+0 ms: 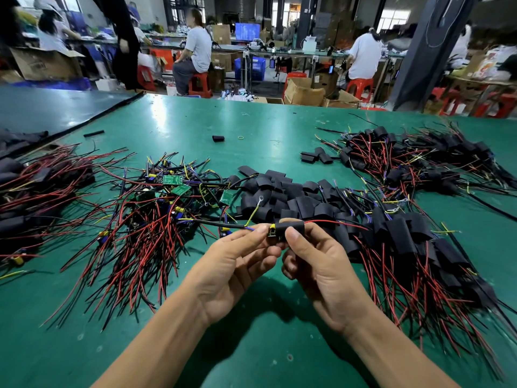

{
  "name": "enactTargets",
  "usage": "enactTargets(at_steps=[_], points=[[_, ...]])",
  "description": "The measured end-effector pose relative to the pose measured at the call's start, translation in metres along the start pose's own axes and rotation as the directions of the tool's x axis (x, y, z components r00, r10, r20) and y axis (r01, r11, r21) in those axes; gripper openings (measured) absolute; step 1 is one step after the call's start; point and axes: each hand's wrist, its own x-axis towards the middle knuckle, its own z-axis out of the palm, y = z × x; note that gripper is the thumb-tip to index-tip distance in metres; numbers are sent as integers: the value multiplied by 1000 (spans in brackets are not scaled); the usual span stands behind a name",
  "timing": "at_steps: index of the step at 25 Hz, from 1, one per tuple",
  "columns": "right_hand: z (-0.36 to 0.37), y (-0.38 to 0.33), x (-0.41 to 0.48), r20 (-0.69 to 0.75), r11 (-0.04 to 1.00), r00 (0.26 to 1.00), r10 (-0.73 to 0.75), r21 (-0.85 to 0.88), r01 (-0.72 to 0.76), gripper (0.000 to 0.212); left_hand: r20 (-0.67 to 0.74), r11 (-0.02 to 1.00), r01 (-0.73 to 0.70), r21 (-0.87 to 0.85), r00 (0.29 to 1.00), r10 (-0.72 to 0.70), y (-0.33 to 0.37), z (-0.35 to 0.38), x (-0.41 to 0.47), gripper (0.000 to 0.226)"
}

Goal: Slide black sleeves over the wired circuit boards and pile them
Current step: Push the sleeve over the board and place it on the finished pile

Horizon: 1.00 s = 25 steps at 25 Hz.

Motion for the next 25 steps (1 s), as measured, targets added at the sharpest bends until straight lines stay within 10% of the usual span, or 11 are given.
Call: enactTargets(at_steps=[19, 25], points=[[1, -2, -3, 123, 999, 992, -6, -51, 12, 27, 159, 992, -36, 122, 987, 16, -1, -7, 2, 42], [-1, -6, -4, 107, 988, 987, 117, -110, -105, 37, 36, 972, -116, 202, 993, 111, 1, -13, 4, 22]])
